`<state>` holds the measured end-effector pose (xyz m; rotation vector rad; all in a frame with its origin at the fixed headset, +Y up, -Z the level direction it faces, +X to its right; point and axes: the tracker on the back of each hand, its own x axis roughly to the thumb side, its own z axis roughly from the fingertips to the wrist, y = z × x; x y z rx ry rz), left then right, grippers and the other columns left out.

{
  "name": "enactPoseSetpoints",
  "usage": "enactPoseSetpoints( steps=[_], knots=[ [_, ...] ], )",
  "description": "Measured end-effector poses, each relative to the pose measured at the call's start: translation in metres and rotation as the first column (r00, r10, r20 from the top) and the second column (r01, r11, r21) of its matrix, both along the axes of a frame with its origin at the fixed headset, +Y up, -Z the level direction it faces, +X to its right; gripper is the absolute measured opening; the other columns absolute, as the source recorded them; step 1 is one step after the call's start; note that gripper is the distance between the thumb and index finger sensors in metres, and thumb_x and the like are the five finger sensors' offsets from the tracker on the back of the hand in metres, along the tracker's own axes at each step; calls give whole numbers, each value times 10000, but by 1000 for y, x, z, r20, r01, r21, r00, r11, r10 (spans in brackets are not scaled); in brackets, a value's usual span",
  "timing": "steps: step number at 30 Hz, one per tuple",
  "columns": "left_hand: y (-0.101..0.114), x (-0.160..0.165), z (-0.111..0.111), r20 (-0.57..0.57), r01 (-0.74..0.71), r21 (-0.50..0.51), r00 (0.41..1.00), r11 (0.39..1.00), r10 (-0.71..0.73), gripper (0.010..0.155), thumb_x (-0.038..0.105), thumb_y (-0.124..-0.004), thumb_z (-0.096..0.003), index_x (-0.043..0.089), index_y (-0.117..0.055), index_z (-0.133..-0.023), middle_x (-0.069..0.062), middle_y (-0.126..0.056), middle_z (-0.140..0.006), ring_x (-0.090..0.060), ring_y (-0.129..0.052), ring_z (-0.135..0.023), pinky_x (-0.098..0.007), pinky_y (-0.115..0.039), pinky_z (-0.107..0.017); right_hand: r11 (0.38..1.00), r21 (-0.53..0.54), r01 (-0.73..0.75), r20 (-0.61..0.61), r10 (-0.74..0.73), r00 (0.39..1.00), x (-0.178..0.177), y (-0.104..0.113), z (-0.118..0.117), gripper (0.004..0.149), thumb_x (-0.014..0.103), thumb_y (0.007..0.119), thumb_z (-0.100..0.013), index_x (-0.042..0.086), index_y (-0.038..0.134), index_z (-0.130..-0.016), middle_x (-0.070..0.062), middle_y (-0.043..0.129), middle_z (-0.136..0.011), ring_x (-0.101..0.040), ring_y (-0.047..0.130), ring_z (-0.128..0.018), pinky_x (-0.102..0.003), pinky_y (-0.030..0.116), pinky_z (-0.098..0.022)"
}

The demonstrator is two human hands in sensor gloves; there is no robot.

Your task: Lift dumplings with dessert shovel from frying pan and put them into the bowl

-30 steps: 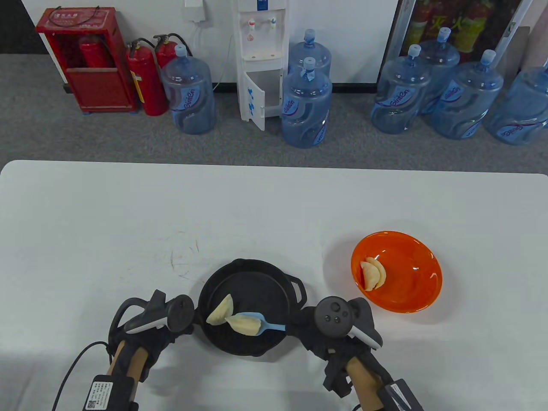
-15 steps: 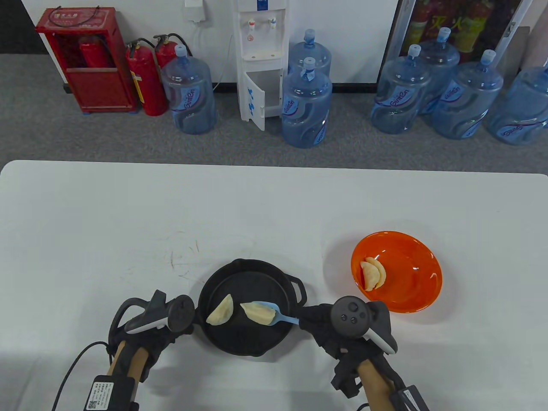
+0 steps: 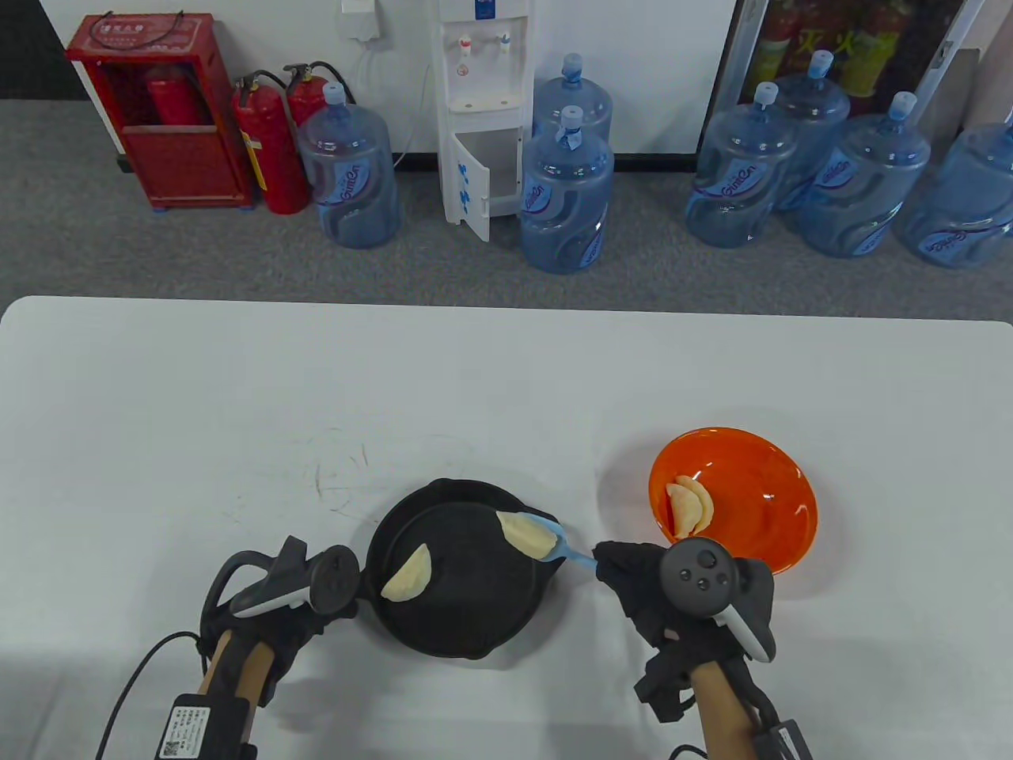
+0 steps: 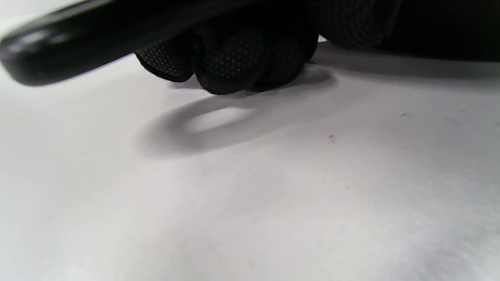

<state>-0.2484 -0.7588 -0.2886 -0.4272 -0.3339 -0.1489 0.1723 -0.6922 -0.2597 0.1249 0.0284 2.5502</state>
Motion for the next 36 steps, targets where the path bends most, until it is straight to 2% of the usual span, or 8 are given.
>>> enactPoseSetpoints(
  steps=[19, 36],
  knots=[
    [0, 0, 0, -1, 1, 4, 1000, 1000, -1, 525, 494, -686, -559, 270, -665, -1033, 74, -864, -866, -117, -992, -661, -483, -787, -744, 994, 49, 101, 219, -110, 970, 51, 8, 1, 391, 392, 790, -613, 223, 888, -952, -96, 959, -738, -104, 933, -244, -323, 836, -186],
    [0, 0, 1, -4, 0, 6, 1000, 1000, 0, 524, 493, -686, -559, 269, -666, -1032, 72, -863, -865, -118, -991, -661, -486, -787, -744, 993, 78, 86, 468, -112, 877, 95, 1, 3, 388, 390, 803, -611, 230, 884, -954, -99, 957, -751, -115, 939, -259, -332, 837, -200]
  ],
)
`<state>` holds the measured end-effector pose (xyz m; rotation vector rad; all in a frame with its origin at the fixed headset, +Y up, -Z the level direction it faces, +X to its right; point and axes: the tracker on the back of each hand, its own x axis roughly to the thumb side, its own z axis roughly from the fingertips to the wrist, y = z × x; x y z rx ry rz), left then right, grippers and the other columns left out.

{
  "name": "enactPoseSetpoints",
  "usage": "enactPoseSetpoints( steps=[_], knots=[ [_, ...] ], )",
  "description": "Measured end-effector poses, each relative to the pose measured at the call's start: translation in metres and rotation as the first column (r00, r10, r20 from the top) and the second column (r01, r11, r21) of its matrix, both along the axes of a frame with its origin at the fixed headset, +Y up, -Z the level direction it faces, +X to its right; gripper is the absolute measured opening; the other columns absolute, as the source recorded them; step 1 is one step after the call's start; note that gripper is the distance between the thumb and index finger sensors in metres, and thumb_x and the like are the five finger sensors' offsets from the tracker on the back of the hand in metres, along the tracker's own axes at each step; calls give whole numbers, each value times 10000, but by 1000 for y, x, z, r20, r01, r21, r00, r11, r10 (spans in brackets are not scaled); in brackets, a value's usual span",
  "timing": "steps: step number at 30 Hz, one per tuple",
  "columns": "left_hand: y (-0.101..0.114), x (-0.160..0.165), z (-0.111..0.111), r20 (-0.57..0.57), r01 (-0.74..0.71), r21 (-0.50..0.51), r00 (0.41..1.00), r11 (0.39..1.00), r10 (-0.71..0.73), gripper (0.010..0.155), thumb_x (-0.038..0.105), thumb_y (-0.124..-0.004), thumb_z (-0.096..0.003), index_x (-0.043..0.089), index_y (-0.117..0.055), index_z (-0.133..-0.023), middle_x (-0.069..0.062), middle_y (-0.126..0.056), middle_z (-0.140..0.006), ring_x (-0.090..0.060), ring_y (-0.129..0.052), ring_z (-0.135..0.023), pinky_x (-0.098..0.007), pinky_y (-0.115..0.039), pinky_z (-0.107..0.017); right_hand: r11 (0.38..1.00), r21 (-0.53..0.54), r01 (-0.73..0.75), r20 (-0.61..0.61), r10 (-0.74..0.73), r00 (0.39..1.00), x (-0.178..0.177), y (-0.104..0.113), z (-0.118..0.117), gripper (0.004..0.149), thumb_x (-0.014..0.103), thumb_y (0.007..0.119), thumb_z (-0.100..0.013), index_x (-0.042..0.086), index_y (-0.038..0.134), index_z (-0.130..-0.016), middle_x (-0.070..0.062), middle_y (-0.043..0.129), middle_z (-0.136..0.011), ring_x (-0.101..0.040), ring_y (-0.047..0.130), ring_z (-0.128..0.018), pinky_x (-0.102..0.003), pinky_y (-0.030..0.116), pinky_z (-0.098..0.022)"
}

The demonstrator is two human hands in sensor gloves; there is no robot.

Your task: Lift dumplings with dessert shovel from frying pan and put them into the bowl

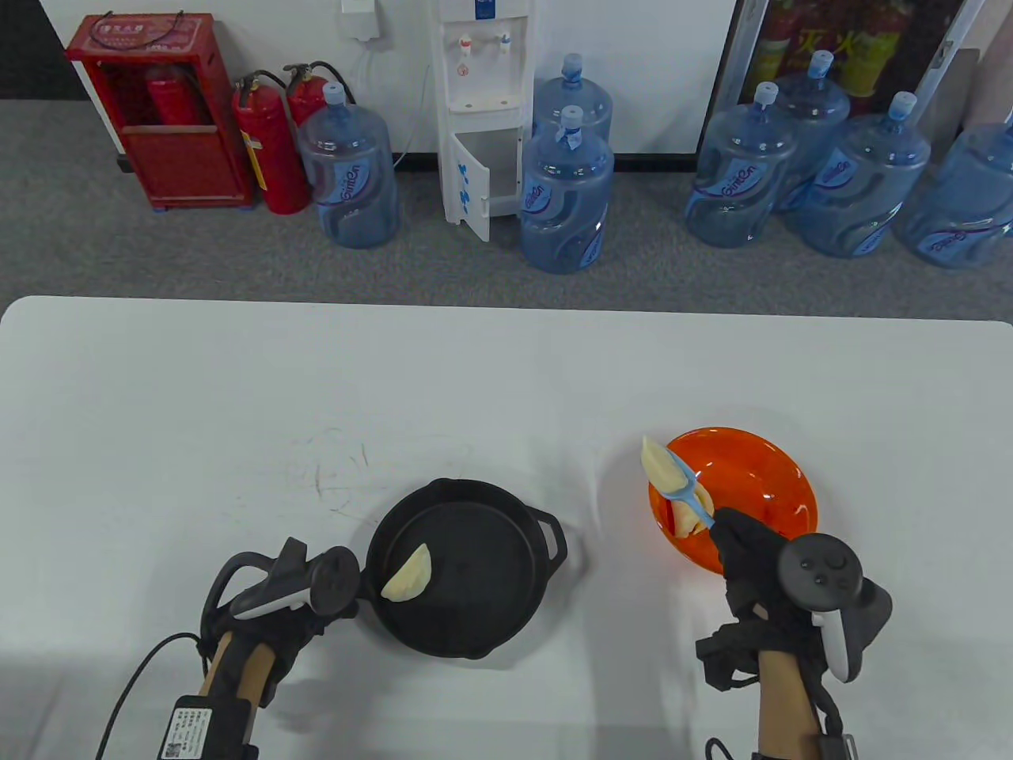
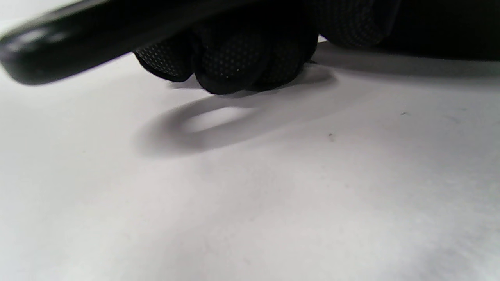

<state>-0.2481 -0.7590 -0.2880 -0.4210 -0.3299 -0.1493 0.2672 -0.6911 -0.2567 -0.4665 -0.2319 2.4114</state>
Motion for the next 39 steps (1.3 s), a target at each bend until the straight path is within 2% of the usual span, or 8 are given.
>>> enactPoseSetpoints(
  steps=[11, 17, 27, 39],
  knots=[
    [0, 0, 0, -3, -3, 0, 1000, 1000, 3, 523, 492, -686, -559, 270, -665, -1033, 73, -863, -865, -120, -990, -662, -486, -786, -744, 998, -59, -34, 147, 42, 988, 27, -9, 1, 387, 387, 807, -611, 224, 886, -952, -101, 958, -751, -111, 938, -248, -325, 835, -188],
    [0, 0, 0, -6, -2, 2, 1000, 1000, 2, 524, 493, -686, -558, 271, -664, -1032, 74, -862, -865, -119, -990, -662, -485, -785, -744, 991, -101, -87, 180, 105, 978, 35, -11, 1, 387, 386, 805, -612, 223, 885, -955, -101, 956, -754, -113, 935, -250, -326, 831, -192],
    [-1, 0, 1, -8, -3, 2, 1000, 1000, 3, 522, 493, -685, -559, 273, -664, -1032, 75, -861, -866, -118, -990, -663, -487, -784, -745, 975, -173, -142, 186, 174, 967, 41, -17, -3, 387, 385, 804, -614, 221, 886, -954, -104, 954, -749, -115, 929, -249, -328, 827, -192],
    [-1, 0, 1, -10, -2, 2, 1000, 1000, 2, 524, 492, -687, -558, 270, -665, -1032, 72, -861, -865, -121, -990, -663, -487, -785, -743, 894, -231, -384, 138, 421, 897, 22, -14, -11, 386, 388, 807, -611, 229, 888, -954, -99, 954, -750, -120, 930, -256, -333, 826, -200]
  ],
)
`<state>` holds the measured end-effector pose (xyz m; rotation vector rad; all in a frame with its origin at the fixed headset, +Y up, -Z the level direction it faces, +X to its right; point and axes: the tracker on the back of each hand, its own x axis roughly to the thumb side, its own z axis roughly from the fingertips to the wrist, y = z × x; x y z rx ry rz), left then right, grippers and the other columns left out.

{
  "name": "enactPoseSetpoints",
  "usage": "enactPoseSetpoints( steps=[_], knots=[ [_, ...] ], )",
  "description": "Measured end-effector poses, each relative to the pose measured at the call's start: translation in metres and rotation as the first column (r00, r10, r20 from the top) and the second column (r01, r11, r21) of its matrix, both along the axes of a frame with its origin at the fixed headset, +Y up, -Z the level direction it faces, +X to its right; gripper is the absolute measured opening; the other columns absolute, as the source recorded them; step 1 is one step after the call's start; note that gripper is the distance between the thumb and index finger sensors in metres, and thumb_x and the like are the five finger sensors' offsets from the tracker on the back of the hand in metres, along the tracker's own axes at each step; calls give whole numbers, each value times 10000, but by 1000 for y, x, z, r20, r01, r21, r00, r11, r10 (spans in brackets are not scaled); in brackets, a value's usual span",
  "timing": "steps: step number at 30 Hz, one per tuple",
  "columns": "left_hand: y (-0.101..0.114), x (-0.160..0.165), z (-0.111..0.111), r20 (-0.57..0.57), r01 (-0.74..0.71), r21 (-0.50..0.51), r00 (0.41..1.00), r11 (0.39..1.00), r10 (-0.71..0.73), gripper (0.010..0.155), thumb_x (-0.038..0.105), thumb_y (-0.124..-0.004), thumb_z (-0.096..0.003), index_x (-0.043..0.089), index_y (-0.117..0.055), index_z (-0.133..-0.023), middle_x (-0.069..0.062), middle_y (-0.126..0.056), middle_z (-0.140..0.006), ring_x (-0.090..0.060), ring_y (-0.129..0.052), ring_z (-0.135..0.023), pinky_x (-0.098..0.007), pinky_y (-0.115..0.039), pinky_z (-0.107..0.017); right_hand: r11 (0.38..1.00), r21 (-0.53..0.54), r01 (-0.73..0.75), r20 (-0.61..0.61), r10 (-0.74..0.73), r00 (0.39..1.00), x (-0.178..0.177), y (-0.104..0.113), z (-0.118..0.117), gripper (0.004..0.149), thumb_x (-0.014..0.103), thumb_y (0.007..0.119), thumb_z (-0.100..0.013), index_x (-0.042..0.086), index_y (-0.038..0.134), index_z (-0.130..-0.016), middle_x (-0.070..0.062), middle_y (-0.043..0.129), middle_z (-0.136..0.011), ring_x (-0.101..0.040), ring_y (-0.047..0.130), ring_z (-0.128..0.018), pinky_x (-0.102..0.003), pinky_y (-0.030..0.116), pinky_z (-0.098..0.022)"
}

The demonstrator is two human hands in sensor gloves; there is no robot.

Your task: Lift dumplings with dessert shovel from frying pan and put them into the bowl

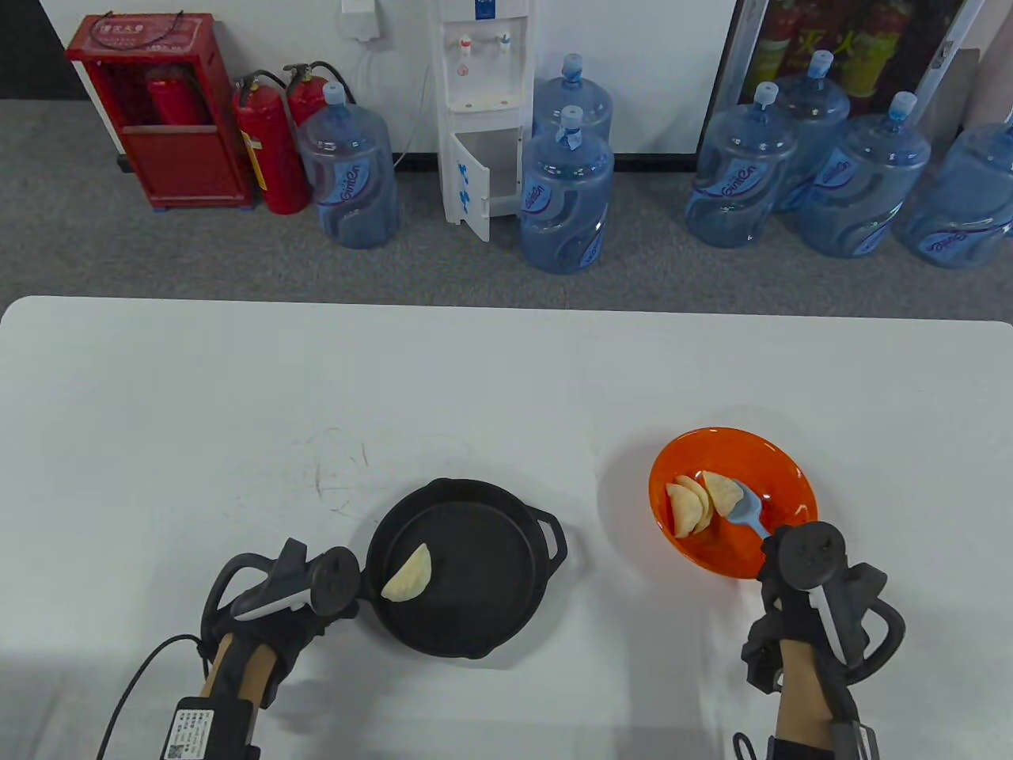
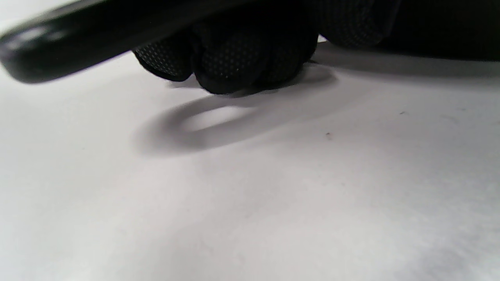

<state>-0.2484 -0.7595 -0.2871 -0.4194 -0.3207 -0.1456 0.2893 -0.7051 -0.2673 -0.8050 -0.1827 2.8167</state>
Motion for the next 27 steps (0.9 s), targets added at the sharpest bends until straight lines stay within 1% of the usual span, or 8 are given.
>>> enactPoseSetpoints(
  steps=[4, 8, 14, 24, 27],
  knots=[
    [0, 0, 0, 0, 0, 1, 1000, 1000, 0, 523, 492, -686, -558, 271, -664, -1032, 73, -861, -866, -119, -990, -663, -487, -785, -744, 998, -15, -64, -1, 64, 998, -4, 0, -2, 386, 390, 808, -611, 234, 888, -954, -94, 951, -759, -128, 933, -269, -341, 827, -211],
    [0, 0, 0, -1, 1, 0, 1000, 1000, -1, 523, 492, -685, -559, 270, -664, -1032, 71, -861, -866, -121, -990, -663, -487, -784, -744, 987, -30, -158, -7, 158, 987, -9, -1, -2, 386, 395, 808, -610, 247, 881, -959, -87, 949, -771, -135, 942, -286, -347, 831, -226],
    [0, 1, 0, -1, 3, -1, 1000, 1000, -3, 524, 492, -684, -560, 270, -663, -1033, 71, -861, -867, -122, -989, -664, -488, -784, -744, 971, -21, -237, -10, 237, 972, -13, 0, -2, 383, 397, 819, -605, 265, 875, -960, -79, 940, -799, -154, 962, -345, -373, 845, -275],
    [0, 1, 0, -1, 4, -1, 1000, 1000, -4, 523, 493, -683, -559, 272, -663, -1033, 73, -860, -868, -120, -989, -665, -488, -784, -745, 973, -21, -230, 3, 230, 973, -10, 0, -1, 383, 396, 819, -605, 271, 870, -963, -76, 935, -810, -159, 969, -365, -381, 849, -294],
    [0, 1, 0, -1, 5, -1, 1000, 1000, -5, 524, 493, -683, -560, 271, -662, -1034, 73, -861, -868, -121, -990, -665, -488, -784, -745, 967, -8, -255, 18, 255, 967, -9, 1, 0, 384, 394, 817, -606, 270, 867, -965, -77, 932, -812, -158, 967, -371, -383, 847, -297]
  ],
)
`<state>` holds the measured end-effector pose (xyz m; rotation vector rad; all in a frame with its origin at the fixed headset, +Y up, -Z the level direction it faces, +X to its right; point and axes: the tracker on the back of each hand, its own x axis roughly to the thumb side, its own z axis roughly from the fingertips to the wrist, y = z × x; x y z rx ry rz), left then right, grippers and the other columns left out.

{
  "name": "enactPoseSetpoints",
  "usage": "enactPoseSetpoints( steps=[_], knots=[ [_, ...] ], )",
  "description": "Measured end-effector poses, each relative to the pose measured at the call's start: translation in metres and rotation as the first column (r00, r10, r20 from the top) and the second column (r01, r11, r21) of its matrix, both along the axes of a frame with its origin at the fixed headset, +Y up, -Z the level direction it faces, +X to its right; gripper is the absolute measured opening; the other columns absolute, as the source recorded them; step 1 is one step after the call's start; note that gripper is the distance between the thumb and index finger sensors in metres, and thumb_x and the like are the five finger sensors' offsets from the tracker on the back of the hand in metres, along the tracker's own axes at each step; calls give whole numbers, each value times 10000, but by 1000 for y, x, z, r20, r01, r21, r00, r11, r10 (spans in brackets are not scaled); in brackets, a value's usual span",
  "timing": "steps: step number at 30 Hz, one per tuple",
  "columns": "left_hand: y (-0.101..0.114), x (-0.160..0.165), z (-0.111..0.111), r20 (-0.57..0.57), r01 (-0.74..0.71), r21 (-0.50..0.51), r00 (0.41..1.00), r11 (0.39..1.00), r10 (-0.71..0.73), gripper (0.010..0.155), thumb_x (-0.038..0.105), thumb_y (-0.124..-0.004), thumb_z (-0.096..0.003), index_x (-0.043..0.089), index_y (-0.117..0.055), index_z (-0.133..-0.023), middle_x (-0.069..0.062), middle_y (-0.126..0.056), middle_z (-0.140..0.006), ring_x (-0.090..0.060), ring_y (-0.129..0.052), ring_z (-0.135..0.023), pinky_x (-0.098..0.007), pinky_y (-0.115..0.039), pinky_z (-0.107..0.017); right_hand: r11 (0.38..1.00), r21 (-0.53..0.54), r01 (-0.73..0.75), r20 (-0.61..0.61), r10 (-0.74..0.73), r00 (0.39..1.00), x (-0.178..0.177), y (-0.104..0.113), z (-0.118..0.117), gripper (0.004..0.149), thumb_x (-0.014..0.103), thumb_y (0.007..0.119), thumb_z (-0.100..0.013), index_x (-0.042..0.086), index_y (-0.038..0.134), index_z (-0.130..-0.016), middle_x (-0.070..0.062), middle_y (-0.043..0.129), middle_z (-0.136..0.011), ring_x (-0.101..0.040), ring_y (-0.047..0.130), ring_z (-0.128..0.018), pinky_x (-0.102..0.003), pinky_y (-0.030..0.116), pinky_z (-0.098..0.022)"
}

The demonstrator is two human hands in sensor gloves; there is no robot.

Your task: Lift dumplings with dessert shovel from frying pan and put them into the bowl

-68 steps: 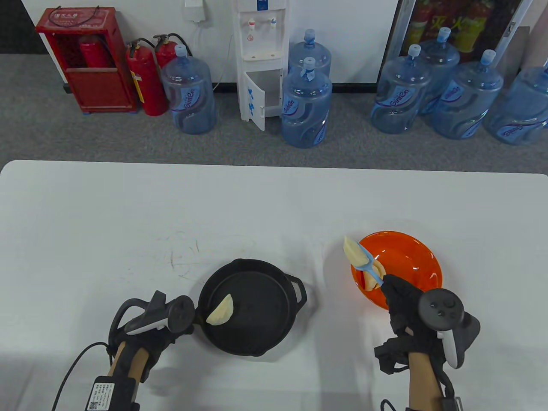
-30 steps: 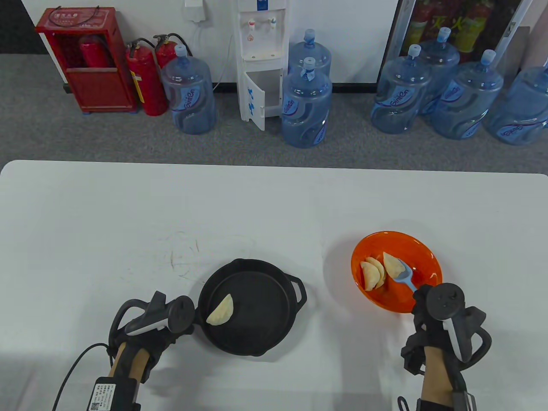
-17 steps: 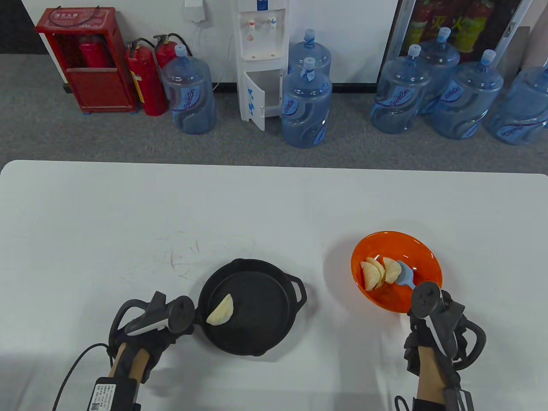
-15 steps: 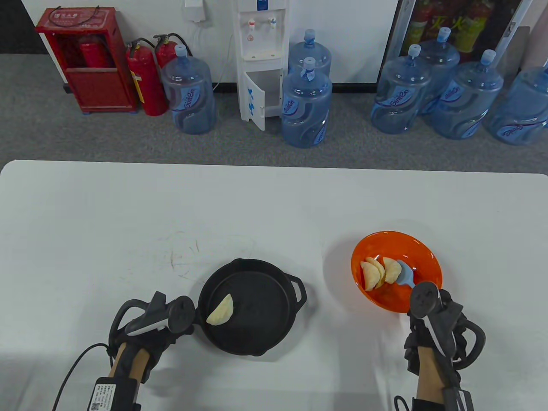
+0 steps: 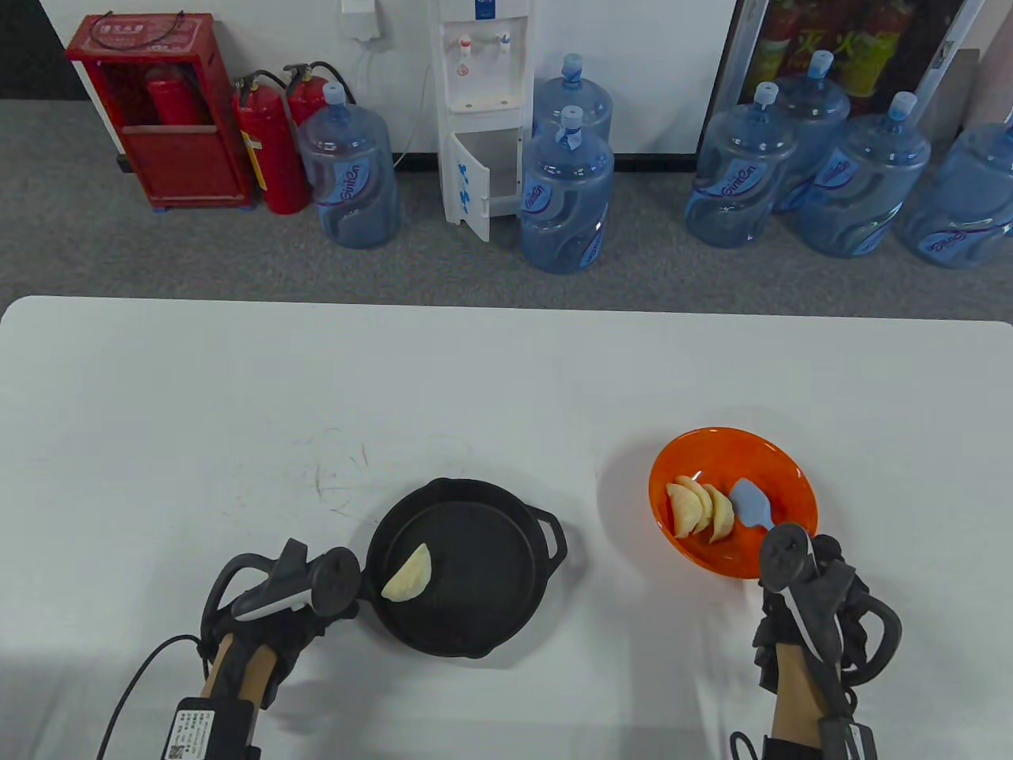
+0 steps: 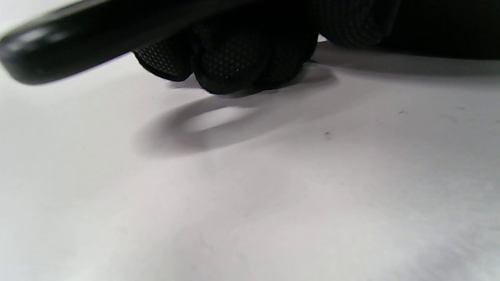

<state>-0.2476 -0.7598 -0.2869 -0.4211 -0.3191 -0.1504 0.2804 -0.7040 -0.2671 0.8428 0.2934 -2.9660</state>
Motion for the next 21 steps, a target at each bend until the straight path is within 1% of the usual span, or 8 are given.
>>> enactPoseSetpoints(
  steps=[3, 6, 8, 12, 17, 19, 21],
  knots=[
    [0, 0, 0, 0, 1, 1, 1000, 1000, -1, 523, 494, -683, -559, 272, -663, -1032, 75, -860, -867, -119, -990, -665, -488, -784, -745, 998, 49, -31, 11, 31, 999, -1, 5, 3, 388, 394, 811, -606, 268, 861, -970, -76, 928, -817, -157, 965, -379, -380, 848, -301],
    [0, 0, 0, -1, 1, 0, 1000, 1000, -1, 523, 494, -682, -560, 272, -663, -1033, 74, -860, -867, -121, -990, -665, -488, -784, -744, 992, 127, -7, -11, 9, 1000, -6, 13, 5, 390, 391, 802, -610, 265, 853, -976, -80, 924, -819, -155, 962, -378, -377, 847, -298],
    [0, 0, 0, -2, 1, -1, 1000, 1000, -1, 523, 494, -682, -560, 272, -662, -1033, 73, -860, -868, -121, -990, -665, -488, -782, -746, 987, 164, -1, -37, 7, 999, -13, 18, 7, 392, 391, 797, -612, 262, 849, -978, -79, 921, -820, -150, 962, -370, -370, 847, -293],
    [0, 0, 0, -2, 1, -4, 1000, 1000, -1, 523, 494, -683, -560, 272, -662, -1034, 73, -860, -869, -123, -989, -667, -490, -782, -746, 975, 217, 44, -143, -13, 990, -33, 26, 10, 396, 392, 795, -611, 255, 849, -978, -81, 926, -813, -140, 964, -361, -360, 852, -279],
    [0, 0, 0, -2, 5, -7, 1000, 1000, -5, 525, 496, -681, -560, 272, -661, -1035, 75, -859, -871, -120, -989, -669, -489, -781, -747, 971, 234, 50, -276, 17, 961, -69, 31, 12, 396, 394, 793, -611, 255, 851, -977, -79, 929, -809, -135, 966, -355, -353, 855, -272],
    [0, 0, -1, -3, 5, -10, 1000, 1000, -5, 525, 496, -682, -560, 273, -660, -1035, 75, -859, -871, -121, -988, -670, -489, -781, -748, 974, 223, 46, -329, 30, 944, -85, 30, 12, 395, 395, 794, -610, 257, 852, -976, -77, 931, -808, -134, 968, -352, -352, 856, -270],
    [0, 0, -1, -4, 5, -12, 1000, 1000, -5, 525, 496, -681, -561, 273, -659, -1036, 75, -857, -872, -122, -988, -670, -490, -781, -747, 981, 190, 43, -382, 33, 924, -102, 30, 13, 395, 397, 795, -609, 261, 853, -975, -77, 933, -808, -133, 969, -353, -351, 857, -270]
  ],
)
